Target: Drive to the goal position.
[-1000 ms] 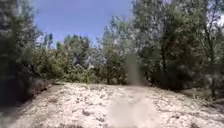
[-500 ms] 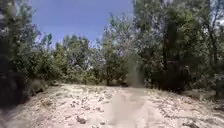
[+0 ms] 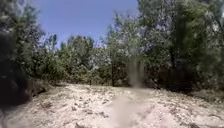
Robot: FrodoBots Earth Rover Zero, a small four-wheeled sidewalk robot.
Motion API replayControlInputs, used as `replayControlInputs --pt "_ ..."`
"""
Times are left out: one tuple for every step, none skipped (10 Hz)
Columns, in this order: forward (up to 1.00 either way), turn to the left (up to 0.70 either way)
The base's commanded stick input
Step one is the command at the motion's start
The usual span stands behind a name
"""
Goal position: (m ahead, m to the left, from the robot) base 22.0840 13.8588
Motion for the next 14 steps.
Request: replayControlInputs --pt "0.45 0.27" --pt "0.45 0.27" --pt "0.45 0.09" --pt "0.45 0.02" --pt "0.45 0.02" --pt "0.45 0.02" --pt "0.45 0.02" --pt "0.45 0.02" --pt "0.45 0.02" --pt "0.45 0.02" --pt "0.45 0.02" --pt "0.45 0.02" --pt "0.45 0.02" --pt "0.45 0.02"
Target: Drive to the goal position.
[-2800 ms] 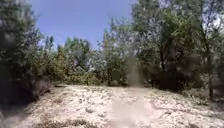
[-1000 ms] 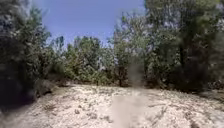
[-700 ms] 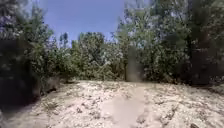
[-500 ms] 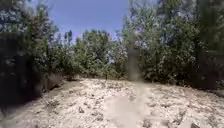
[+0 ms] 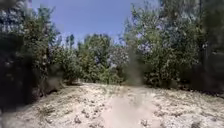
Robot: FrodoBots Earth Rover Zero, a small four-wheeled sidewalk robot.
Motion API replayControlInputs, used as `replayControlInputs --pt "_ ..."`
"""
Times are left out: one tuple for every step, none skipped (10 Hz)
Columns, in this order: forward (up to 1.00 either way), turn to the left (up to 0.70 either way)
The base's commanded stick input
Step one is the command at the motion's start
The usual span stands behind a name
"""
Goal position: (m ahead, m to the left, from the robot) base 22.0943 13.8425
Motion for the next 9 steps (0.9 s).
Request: replayControlInputs --pt "0.45 0.02" --pt "0.45 0.02" --pt "0.45 0.02" --pt "0.45 0.02" --pt "0.45 0.02" --pt "0.45 0.02" --pt "0.45 0.02" --pt "0.45 0.02" --pt "0.45 0.02"
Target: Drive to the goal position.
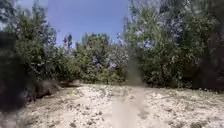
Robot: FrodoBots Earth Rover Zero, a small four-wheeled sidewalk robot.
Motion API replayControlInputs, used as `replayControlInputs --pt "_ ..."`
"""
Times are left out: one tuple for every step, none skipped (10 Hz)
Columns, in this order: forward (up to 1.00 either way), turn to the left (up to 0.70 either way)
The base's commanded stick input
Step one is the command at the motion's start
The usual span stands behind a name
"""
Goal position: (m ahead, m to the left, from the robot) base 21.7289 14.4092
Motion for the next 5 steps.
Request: replayControlInputs --pt "0.45 0.02" --pt "0.45 0.02" --pt "0.45 0.02" --pt "0.45 0.02" --pt "0.45 0.02"
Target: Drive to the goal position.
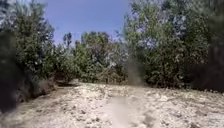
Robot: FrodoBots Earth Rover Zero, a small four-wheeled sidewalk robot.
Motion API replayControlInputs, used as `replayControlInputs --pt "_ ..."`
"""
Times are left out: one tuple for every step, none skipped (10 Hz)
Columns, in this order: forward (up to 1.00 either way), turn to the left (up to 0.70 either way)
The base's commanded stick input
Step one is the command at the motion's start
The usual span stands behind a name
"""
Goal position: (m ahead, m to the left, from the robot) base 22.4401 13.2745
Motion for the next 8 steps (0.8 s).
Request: replayControlInputs --pt "0.45 0.02" --pt "0.45 0.02" --pt "0.45 0.02" --pt "0.45 0.02" --pt "0.45 0.02" --pt "0.45 0.02" --pt "0.45 0.02" --pt "0.45 0.02"
